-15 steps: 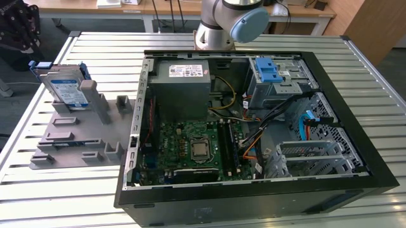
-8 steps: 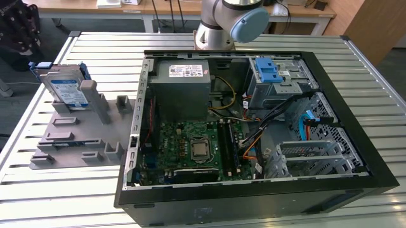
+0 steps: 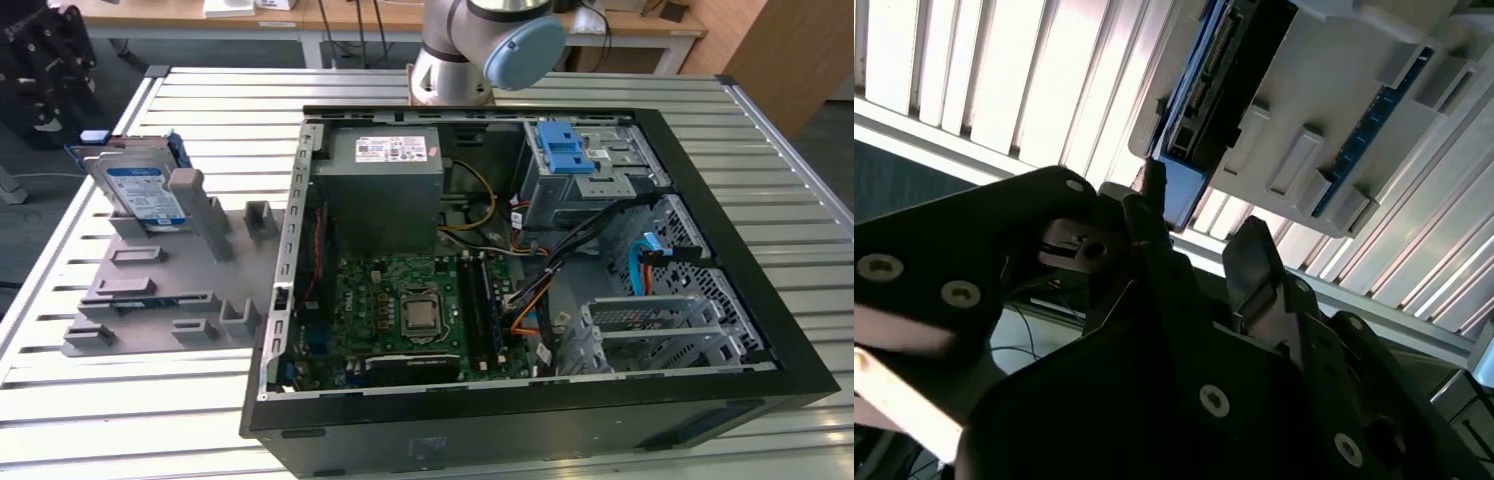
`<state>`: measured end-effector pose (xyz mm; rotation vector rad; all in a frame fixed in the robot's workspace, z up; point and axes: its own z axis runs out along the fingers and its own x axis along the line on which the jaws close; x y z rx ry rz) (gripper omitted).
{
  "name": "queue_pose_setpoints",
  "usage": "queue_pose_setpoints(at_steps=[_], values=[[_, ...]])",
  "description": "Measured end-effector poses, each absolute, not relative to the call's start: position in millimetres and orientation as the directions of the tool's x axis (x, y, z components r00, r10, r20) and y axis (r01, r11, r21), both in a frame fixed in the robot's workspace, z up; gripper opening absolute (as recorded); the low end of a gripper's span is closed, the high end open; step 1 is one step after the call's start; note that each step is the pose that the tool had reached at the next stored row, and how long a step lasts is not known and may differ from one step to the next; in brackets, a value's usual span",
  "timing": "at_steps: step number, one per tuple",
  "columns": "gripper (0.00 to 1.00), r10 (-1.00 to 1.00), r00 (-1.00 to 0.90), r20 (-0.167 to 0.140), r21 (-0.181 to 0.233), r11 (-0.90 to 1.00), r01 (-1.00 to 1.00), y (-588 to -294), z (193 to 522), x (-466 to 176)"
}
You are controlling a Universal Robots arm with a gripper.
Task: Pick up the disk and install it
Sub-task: 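Pick up the disk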
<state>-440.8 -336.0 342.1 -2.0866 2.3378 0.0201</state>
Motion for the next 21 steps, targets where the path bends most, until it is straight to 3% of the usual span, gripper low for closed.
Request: queue_pose_setpoints(at_steps=[3,21], values=[[0.59,-0.995,-0.097,-0.015,0.004,0.097,-0.995,-336,337,-441],[0.59,-0.999,-0.047,-0.014,0.004,0.047,-0.999,-335,308,-443]])
